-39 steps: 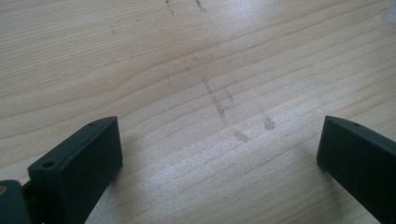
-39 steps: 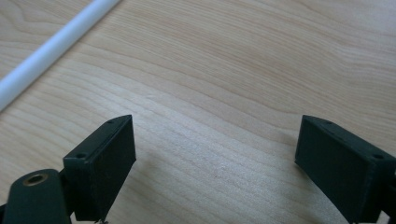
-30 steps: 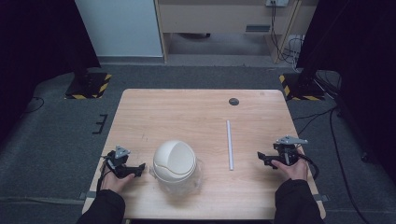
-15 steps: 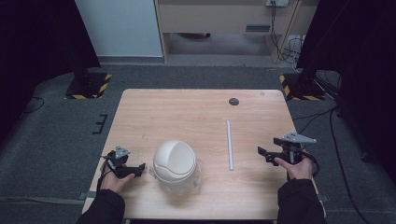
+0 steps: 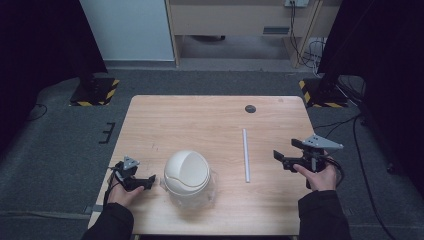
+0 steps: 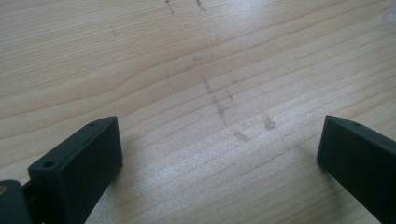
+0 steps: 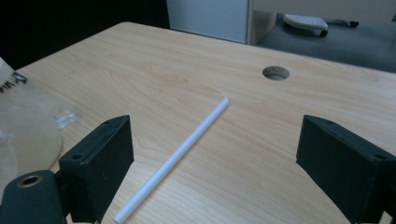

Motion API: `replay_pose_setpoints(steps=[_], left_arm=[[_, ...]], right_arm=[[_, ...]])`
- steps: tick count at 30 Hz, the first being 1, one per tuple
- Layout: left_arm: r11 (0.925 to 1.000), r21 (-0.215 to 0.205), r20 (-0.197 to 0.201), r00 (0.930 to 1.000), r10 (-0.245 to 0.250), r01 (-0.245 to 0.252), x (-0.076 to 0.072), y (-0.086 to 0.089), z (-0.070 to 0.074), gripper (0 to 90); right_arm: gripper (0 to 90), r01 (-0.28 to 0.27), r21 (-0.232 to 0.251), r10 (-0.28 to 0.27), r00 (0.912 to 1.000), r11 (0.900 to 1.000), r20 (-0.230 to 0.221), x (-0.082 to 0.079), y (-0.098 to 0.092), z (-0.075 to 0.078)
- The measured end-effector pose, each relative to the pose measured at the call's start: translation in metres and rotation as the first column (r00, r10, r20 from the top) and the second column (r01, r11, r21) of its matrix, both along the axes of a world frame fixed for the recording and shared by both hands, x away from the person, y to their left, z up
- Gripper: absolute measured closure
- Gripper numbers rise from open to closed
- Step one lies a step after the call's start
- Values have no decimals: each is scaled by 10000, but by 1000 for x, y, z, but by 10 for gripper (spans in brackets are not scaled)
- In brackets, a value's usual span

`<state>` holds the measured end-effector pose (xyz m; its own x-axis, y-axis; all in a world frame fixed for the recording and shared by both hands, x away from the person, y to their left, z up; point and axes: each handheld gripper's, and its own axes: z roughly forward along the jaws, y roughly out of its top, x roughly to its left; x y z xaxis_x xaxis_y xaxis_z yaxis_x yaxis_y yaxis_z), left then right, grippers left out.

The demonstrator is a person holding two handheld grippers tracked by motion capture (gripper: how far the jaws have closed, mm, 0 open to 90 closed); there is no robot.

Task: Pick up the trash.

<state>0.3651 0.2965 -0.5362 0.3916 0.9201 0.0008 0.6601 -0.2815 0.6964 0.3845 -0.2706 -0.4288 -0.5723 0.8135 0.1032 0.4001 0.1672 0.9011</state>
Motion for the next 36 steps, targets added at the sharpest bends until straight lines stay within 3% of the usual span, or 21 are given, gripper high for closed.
replay_pose_setpoints(steps=[12, 24, 27, 32, 36], left_arm=[[10000, 3, -1, 10000, -2, 2, 0, 0, 0, 0], [10000, 1, -2, 10000, 1, -1, 0, 0, 0, 0], [10000, 4, -3, 10000, -1, 1, 0, 0, 0, 0], [10000, 3, -1, 10000, -1, 1, 0, 0, 0, 0], [10000, 4, -2, 10000, -1, 1, 0, 0, 0, 0]], right_arm=[[110, -436, 341, 411, 9966, 9985, 710, -10, 10, 31], [114, -1145, 509, 1066, 9848, 9921, 1371, -22, 30, 56], [121, -1506, 798, 1375, 9792, 9854, 1495, -26, 40, 62], [121, -1854, 804, 1701, 9710, 9794, 1678, -30, 50, 69], [121, -2348, 1053, 2123, 9586, 9663, 1896, -37, 60, 79]])
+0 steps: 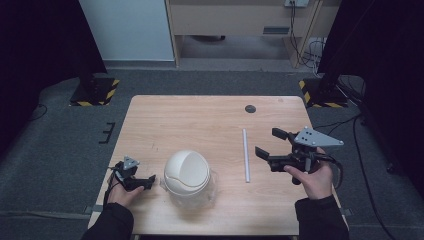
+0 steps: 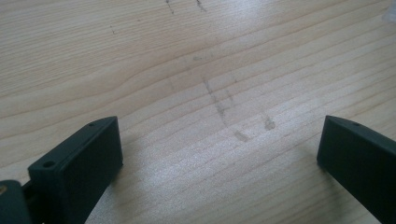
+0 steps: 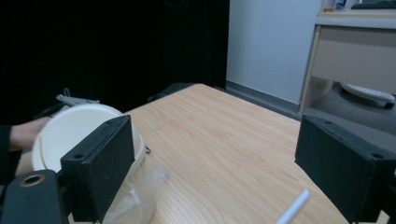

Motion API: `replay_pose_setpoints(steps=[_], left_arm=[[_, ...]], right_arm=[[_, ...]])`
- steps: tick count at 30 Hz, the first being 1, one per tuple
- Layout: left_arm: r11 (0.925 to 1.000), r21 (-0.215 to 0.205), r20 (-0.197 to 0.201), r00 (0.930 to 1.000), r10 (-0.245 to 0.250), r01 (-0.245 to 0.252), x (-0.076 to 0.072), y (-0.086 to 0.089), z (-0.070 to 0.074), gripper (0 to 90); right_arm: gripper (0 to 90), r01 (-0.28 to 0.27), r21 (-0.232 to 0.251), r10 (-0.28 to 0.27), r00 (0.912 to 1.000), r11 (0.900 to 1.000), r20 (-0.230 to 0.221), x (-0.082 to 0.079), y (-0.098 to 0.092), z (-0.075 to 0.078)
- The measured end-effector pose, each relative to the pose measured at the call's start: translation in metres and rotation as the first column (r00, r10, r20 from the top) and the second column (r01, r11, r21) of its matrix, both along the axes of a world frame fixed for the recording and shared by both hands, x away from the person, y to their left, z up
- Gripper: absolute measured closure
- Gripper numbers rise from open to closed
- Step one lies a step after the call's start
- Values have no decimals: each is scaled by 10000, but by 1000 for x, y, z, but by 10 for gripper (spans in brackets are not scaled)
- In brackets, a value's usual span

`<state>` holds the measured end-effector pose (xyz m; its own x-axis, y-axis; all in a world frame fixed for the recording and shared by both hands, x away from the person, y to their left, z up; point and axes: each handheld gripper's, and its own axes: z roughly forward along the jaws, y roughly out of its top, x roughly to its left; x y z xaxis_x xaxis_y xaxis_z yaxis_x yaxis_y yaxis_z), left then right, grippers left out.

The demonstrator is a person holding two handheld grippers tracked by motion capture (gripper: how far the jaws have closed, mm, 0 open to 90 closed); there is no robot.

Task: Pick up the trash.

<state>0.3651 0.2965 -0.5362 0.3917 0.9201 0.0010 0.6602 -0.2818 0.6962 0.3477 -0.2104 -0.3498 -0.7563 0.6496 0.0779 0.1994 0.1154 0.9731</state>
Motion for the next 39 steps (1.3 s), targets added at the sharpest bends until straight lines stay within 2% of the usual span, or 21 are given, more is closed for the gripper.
replay_pose_setpoints(steps=[9, 11, 16, 21, 27, 33, 35, 39], left_arm=[[10000, 7, -1, 10000, 9, -9, 0, 0, 0, 0], [10000, 7, -3, 10000, 9, -9, 0, 0, 0, 0], [10000, 8, -2, 10000, 9, -9, 0, 0, 0, 0], [10000, 8, -2, 10000, 9, -9, 0, 0, 0, 0], [10000, 6, -1, 10000, 10, -10, 0, 0, 0, 0], [10000, 6, 2, 10000, 21, -21, 0, 0, 0, 0], [10000, 7, 0, 10000, 24, -24, 0, 0, 0, 0], [10000, 5, 1, 10000, 24, -24, 0, 0, 0, 0]], right_arm=[[127, -333, 198, 329, 9992, 9992, 241, -7, 14, 11], [127, -411, 10, 410, 9987, 9992, 304, -7, 20, 13], [128, -604, -17, 604, 9976, 9982, 336, -6, 30, 16], [128, -1004, -151, 1009, 9942, 9948, 381, -6, 50, 20], [129, -1352, -345, 1364, 9900, 9902, 355, -6, 69, 19], [145, -1694, -744, 1710, 9851, 9827, 162, -8, 87, 14], [148, -1785, -609, 1791, 9838, 9821, 40, -9, 92, 10], [148, -1863, -679, 1864, 9825, 9801, -53, -9, 99, 5]])
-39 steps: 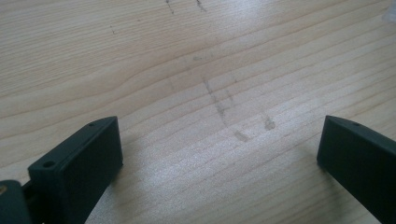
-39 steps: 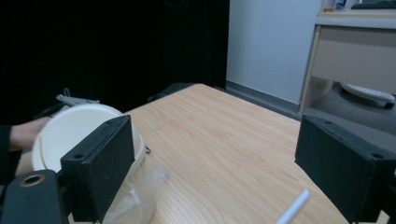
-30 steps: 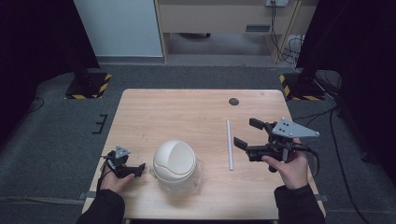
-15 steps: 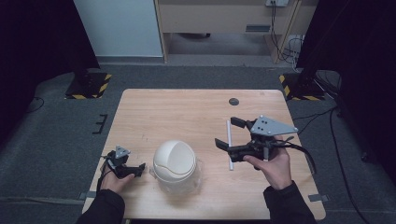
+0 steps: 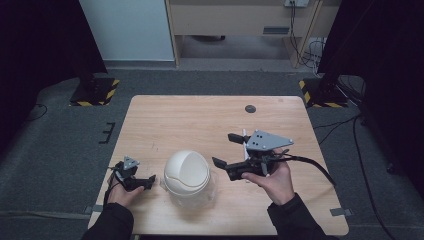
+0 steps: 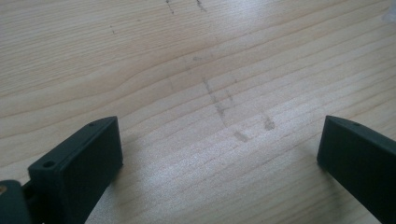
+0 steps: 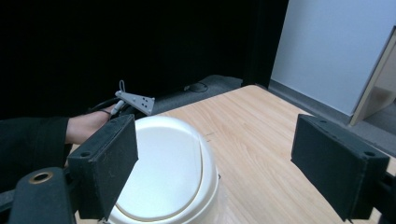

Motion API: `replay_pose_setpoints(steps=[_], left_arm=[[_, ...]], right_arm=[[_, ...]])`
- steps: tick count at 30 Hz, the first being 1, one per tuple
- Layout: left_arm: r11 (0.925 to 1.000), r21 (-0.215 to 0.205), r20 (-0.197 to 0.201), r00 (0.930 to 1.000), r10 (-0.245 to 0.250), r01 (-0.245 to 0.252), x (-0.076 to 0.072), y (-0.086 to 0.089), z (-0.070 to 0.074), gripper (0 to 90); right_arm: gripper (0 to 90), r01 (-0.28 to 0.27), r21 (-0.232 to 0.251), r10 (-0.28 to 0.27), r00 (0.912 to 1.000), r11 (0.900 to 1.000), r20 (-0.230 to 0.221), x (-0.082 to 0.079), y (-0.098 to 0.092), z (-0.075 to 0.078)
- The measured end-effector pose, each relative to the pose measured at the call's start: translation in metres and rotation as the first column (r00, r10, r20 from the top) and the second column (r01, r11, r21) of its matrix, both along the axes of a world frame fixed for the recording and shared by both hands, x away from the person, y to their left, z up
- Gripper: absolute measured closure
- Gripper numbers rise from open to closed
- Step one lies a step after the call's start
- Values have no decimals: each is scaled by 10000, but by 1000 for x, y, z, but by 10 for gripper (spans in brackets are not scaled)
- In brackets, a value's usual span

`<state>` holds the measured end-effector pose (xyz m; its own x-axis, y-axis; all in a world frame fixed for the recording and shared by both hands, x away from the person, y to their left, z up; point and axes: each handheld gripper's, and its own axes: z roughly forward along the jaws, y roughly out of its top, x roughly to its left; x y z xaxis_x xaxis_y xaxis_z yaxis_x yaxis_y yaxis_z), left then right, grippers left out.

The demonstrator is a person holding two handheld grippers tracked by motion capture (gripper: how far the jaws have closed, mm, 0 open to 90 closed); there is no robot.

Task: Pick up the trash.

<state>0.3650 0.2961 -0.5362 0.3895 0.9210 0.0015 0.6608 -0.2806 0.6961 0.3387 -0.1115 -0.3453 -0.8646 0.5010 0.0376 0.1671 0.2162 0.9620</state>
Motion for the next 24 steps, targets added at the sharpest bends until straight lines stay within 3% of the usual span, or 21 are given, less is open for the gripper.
replay_pose_setpoints(steps=[8, 15, 18, 24], left_arm=[[10000, 1, 1, 10000, 1, -1, 0, 0, 0, 0], [10000, 0, 1, 10000, -1, 1, 0, 0, 0, 0], [10000, -1, 2, 10000, -1, 1, 0, 0, 0, 0], [10000, 0, 1, 10000, 0, 0, 0, 0, 0, 0]], right_arm=[[149, -359, -85, 357, 9992, 9993, -199, -2, 15, -12], [145, -445, -275, 442, 9990, 9986, -99, 1, 23, -6], [154, -486, 19, 486, 9986, 9988, -203, 1, 25, -6], [156, -766, -299, 754, 9964, 9966, -398, -2, 35, -18]])
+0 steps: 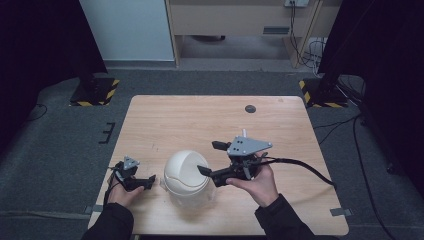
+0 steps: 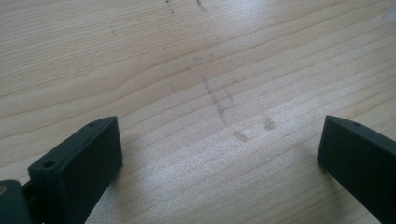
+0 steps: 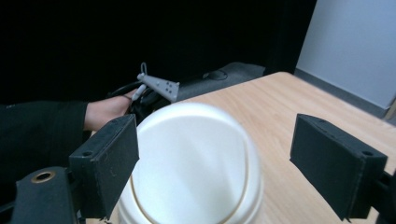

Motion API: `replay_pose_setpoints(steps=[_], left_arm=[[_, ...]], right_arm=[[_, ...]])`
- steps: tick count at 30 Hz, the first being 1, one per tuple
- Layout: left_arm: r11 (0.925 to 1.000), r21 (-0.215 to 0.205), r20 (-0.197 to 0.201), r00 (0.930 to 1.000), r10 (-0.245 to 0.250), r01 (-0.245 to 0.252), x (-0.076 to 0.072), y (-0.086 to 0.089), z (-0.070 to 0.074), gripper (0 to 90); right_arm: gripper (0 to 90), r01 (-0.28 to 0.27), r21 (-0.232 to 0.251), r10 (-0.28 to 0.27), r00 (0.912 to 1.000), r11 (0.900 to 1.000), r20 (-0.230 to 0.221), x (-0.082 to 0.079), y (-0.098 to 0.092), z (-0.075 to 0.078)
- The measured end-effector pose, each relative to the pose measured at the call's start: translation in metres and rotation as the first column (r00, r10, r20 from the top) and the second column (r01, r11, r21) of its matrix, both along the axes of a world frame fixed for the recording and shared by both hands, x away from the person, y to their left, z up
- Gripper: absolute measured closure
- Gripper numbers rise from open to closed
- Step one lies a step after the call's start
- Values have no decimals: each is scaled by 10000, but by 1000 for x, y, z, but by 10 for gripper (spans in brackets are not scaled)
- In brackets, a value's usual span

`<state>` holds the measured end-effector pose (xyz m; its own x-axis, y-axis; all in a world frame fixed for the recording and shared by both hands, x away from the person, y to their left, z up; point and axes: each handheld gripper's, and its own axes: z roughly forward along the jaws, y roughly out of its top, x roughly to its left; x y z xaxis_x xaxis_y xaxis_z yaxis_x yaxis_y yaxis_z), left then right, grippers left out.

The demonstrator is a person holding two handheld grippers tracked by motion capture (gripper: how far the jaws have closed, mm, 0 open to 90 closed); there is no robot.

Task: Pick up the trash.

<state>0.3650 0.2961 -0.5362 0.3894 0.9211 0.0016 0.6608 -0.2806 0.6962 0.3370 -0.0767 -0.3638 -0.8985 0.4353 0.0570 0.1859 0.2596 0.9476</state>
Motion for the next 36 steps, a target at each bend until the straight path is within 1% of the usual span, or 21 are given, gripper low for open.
replay_pose_setpoints(steps=[1, 2, 6, 8, 14, 18, 22, 25, 28, 36], left_arm=[[10000, 0, 0, 10000, 1, -1, 0, 0, 0, 0], [10000, 0, 0, 10000, 1, -1, 0, 0, 0, 0], [10000, -4, -1, 10000, -6, 6, 0, 0, 0, 0], [10000, -8, -1, 10000, -4, 4, 0, 0, 0, 0], [10000, -8, 0, 10000, -5, 5, 0, 0, 0, 0], [10000, -8, 0, 10000, -4, 4, 0, 0, 0, 0], [10000, -6, -1, 10000, -4, 4, 0, 0, 0, 0], [10000, -7, -2, 10000, -4, 4, 0, 0, 0, 0], [10000, -7, -2, 10000, -5, 5, 0, 0, 0, 0], [10000, -5, -1, 10000, -5, 5, 0, 0, 0, 0]], right_arm=[[158, -121, -67, 120, 9999, 9999, -98, -1, 4, -5], [158, -121, -67, 120, 9999, 9999, -98, -1, 4, -5], [162, -397, -220, 389, 9986, 9990, -359, -3, 14, -17], [165, -479, -332, 465, 9981, 9983, -409, -5, 16, -21], [170, -610, -478, 586, 9970, 9970, -499, -8, 20, -27], [173, -760, -698, 717, 9955, 9947, -626, -10, 24, -33], [180, -821, -769, 763, 9942, 9937, -755, -11, 26, -37], [186, -842, -916, 766, 9935, 9922, -840, -10, 28, -41], [187, -854, -973, 770, 9933, 9916, -864, -10, 30, -43], [189, -1030, -1206, 900, 9900, 9873, -1089, -10, 34, -51]])
